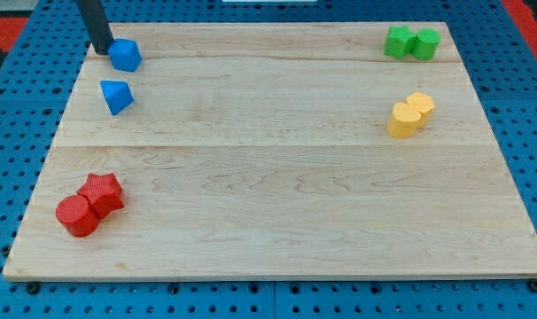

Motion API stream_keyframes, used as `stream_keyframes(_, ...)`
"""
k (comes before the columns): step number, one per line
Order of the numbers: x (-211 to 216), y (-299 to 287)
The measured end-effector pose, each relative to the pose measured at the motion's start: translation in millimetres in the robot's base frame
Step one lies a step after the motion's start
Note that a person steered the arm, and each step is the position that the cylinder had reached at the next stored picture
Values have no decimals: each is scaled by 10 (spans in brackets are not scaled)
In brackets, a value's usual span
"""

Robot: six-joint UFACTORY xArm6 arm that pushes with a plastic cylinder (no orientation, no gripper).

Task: Place the cube on top of the blue triangle

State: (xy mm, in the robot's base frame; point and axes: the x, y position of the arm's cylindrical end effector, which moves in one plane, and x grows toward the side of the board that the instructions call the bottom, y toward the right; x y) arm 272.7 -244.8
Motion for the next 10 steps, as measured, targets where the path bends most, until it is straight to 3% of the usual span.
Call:
stream_keyframes(2, -420, 18)
stream_keyframes(3, -288, 167)
stream_keyframes(4, 102, 167)
stream_keyframes(5, 176, 167)
stream_keyframes(7, -77, 579)
stream_keyframes(10, 225, 401)
